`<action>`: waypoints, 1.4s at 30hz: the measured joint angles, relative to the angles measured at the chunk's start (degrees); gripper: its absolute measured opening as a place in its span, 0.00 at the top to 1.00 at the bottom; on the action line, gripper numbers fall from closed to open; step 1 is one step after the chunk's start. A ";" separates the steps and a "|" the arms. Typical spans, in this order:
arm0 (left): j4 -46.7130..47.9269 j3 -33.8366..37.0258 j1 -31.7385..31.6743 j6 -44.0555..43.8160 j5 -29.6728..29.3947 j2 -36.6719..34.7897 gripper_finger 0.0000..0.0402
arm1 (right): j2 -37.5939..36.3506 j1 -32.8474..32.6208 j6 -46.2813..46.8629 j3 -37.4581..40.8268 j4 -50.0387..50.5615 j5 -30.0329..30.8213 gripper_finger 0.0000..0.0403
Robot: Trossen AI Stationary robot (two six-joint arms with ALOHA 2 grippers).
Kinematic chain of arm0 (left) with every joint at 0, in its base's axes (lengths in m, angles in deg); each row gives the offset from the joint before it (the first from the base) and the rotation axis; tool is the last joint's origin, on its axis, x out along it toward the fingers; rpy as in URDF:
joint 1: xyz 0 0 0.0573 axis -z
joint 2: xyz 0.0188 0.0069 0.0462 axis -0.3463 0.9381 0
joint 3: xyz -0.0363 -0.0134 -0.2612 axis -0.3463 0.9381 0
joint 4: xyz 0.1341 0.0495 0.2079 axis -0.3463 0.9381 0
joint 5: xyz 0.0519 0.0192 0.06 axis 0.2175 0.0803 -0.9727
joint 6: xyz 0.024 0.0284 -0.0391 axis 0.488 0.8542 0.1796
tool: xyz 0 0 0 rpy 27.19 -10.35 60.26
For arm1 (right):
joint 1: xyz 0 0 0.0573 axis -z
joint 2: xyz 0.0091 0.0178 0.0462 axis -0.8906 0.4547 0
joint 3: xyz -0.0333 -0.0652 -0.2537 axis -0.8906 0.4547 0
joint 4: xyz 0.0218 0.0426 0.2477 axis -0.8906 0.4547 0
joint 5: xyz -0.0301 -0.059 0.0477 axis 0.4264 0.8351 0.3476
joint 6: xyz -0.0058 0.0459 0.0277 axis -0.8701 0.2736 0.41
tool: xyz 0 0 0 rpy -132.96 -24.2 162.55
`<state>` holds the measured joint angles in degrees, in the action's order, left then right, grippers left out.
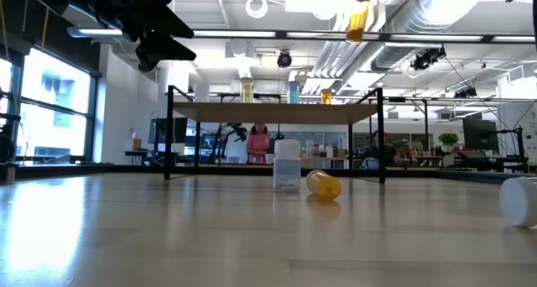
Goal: Pick and place medicine bottles onto shelf by color
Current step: Put the bottom orange pill bottle on the shelf aligned with the other orange pill bottle
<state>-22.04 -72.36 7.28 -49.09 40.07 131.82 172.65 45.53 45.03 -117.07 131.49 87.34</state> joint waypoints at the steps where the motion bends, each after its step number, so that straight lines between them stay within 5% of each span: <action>1: 0.00 0.00 0.00 0.00 0.00 0.00 0.39 | 0.00 1.08 -1.68 -0.74 0.41 0.47 0.73; 13: -0.01 0.00 0.01 0.00 0.00 0.00 0.39 | -2.82 14.94 -16.04 -2.99 1.05 -0.02 0.73; 30: -0.02 0.00 0.01 1.51 0.00 0.00 0.39 | -5.55 41.32 -35.22 -2.96 -3.45 -17.95 0.73; 42: -0.04 0.00 0.01 1.51 -0.02 0.00 0.39 | 1.08 47.36 -40.36 -2.96 -4.84 -23.41 0.73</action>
<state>-22.08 -72.36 7.29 -47.58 40.04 131.82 173.73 92.89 4.67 -120.03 126.65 63.93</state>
